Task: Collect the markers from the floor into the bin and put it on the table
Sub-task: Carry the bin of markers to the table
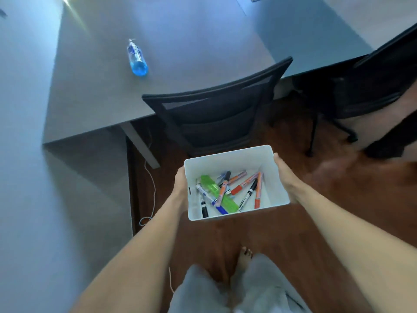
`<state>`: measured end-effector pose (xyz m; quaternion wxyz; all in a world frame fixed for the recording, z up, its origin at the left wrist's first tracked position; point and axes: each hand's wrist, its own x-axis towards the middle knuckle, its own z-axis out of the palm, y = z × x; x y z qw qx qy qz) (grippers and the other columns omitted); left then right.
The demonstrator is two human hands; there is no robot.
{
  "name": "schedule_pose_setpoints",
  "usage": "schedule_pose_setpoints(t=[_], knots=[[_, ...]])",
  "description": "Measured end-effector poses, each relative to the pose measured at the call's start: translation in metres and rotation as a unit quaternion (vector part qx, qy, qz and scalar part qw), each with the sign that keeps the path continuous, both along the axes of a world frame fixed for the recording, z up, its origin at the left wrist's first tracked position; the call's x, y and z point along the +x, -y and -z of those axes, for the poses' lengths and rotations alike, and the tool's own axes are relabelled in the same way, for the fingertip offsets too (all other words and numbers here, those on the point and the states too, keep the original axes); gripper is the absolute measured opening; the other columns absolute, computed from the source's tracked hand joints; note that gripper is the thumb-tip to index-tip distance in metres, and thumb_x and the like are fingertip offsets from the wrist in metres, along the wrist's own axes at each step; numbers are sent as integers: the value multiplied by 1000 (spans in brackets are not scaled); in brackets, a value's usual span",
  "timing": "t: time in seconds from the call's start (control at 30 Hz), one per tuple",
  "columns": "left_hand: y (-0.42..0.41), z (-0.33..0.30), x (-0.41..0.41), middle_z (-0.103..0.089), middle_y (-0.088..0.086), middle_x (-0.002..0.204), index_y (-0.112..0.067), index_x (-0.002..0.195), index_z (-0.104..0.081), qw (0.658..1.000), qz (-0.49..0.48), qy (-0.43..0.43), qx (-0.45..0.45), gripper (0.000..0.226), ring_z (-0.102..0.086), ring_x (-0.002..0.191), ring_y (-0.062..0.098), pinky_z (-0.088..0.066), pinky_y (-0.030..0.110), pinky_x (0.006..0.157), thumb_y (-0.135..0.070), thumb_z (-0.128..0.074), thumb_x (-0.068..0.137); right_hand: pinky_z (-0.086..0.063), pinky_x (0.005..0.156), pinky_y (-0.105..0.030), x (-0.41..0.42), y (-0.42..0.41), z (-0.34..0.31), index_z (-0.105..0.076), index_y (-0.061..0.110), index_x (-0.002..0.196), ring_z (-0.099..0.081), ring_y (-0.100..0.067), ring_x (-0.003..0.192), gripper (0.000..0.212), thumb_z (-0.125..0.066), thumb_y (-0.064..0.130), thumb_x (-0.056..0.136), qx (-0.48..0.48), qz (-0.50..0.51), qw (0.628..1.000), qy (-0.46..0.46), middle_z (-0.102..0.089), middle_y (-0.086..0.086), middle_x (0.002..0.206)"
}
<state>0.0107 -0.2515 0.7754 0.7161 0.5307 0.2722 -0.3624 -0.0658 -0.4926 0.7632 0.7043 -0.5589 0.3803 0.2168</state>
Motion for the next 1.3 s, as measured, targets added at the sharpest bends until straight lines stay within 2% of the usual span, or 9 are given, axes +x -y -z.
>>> schedule_pose_setpoints(t=[0.47, 0.6, 0.73, 0.83, 0.9, 1.03, 1.13, 1.23, 1.3], knots=[[5, -142, 53, -50, 3, 44, -17, 38, -49, 990, 41, 134, -4, 58, -49, 44, 19, -37, 26, 56, -29, -29, 92, -50, 73, -32, 55, 33, -152, -63, 16, 94, -64, -28, 82, 71, -9, 62, 101, -117, -70, 988, 74, -67, -13, 92], [10, -179, 70, -50, 7, 61, -18, 63, -47, 987, 40, 152, 13, 34, -47, 60, 23, -38, 28, 61, -33, -33, 90, -51, 75, -32, 71, 40, -184, -63, 17, 97, -65, -26, 85, 67, -13, 61, 102, -142, -80, 980, 114, -69, -11, 93], [19, -213, 90, -48, 4, 55, -20, 64, -45, 978, 37, 205, 5, 30, -45, 52, 19, -34, 26, 56, -31, -35, 90, -44, 108, -47, 90, 49, -212, -60, 22, 128, -60, -31, 120, 79, -19, 78, 90, -151, -80, 975, 143, -63, -15, 132], [21, -230, 108, -48, 5, 68, -20, 69, -49, 971, 7, 237, 5, 24, -46, 63, 21, -36, 30, 61, -40, -38, 78, -47, 103, -44, 104, 50, -235, -63, 24, 115, -64, -28, 108, 63, -16, 64, 100, -150, -60, 968, 193, -66, -12, 121], [21, -239, 124, -46, 5, 76, -23, 73, -50, 969, 0, 244, 26, 26, -45, 69, 23, -37, 31, 63, -46, -37, 70, -46, 106, -45, 114, 50, -251, -59, 22, 126, -62, -30, 112, 61, -18, 60, 102, -153, -51, 963, 216, -63, -11, 124], [17, -258, 153, -41, 4, 68, -22, 66, -46, 967, 3, 250, 55, 21, -41, 58, 21, -34, 28, 56, -33, -37, 81, -49, 97, -39, 142, 50, -274, -59, 21, 119, -62, -23, 103, 52, -19, 51, 106, -168, -34, 956, 238, -63, -8, 118], [16, -266, 178, -43, 4, 64, -20, 64, -47, 967, -1, 250, 43, 29, -42, 53, 21, -41, 23, 51, -29, -34, 87, -45, 108, -46, 174, 54, -277, -60, 22, 127, -58, -27, 120, 66, -18, 65, 99, -158, -66, 958, 229, -62, -9, 133], [17, -265, 211, -40, 4, 60, -19, 61, -43, 967, -16, 252, 44, 29, -40, 48, 21, -45, 20, 46, -24, -34, 87, -51, 95, -38, 213, 60, -271, -65, 22, 116, -64, -29, 110, 75, -19, 75, 90, -160, -87, 963, 201, -69, -12, 119], [18, -260, 233, -40, 4, 61, -19, 60, -43, 966, -19, 251, 54, 26, -39, 49, 21, -46, 22, 46, -24, -34, 85, -43, 108, -46, 248, 70, -255, -60, 28, 129, -55, -31, 128, 92, -26, 91, 71, -165, -93, 966, 175, -59, -9, 140]])
